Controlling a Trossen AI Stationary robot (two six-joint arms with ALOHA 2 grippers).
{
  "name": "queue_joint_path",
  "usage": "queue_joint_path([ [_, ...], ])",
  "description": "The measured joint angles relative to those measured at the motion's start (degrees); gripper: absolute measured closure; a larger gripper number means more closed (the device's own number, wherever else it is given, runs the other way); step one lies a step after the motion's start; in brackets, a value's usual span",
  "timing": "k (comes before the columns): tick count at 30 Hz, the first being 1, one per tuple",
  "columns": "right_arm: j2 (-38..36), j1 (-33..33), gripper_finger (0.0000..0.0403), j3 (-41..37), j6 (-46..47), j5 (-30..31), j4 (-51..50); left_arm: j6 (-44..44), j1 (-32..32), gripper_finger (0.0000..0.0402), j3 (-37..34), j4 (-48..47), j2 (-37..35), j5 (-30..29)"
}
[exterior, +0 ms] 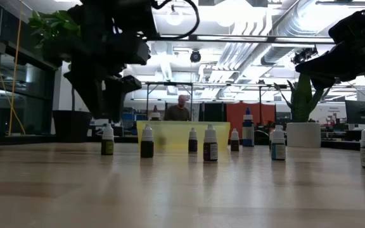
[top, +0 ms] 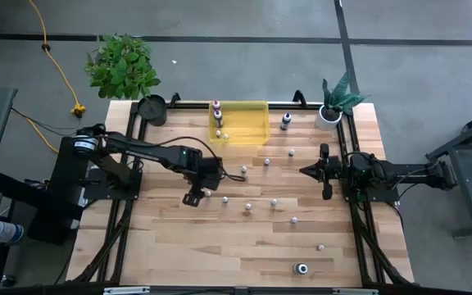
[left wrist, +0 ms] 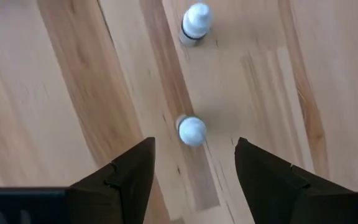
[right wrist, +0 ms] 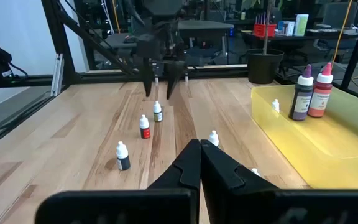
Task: Pick & Place food coloring
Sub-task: Put the bottom small green food coloring bottle into the yellow container
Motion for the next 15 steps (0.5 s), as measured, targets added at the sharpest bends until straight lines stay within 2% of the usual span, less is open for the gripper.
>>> queue_joint_path([
  [15,0.0,0.0,0.0402,0.0,0.0,0.0,0.0,-0.4,-0.6,0.0188,0.0,3.1,4.9,-0.2],
])
